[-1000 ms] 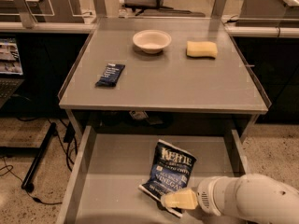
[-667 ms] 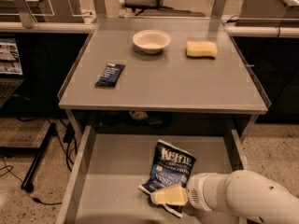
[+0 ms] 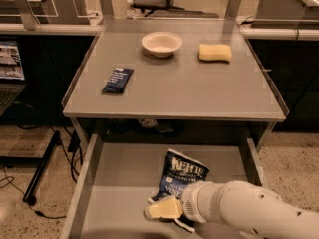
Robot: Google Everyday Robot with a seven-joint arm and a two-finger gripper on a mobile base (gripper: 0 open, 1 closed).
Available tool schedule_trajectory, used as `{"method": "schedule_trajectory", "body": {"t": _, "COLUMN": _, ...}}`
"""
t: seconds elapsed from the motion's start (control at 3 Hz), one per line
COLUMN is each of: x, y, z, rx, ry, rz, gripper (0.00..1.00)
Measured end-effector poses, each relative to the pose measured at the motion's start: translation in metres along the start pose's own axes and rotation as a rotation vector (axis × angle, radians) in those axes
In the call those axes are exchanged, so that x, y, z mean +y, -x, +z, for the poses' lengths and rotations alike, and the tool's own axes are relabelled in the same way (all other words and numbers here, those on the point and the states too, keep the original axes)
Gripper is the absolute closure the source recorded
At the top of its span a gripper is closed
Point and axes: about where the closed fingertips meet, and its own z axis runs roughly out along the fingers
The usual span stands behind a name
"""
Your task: Pick blue chip bag from top drawer and place on counter
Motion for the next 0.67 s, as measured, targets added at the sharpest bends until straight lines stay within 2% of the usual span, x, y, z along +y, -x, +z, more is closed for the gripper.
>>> {"method": "schedule_trajectory", "body": {"t": 0.33, "x": 0.0056, "y": -0.0007, "z": 0.0059, "rx": 0.010, "ry": 0.006, "rz": -0.015, "gripper": 0.14}}
{"method": "schedule_trajectory", "body": {"t": 0.67, "x": 0.0056, "y": -0.0007, "z": 0.0059, "rx": 0.010, "ry": 0.006, "rz": -0.015, "gripper": 0.37}}
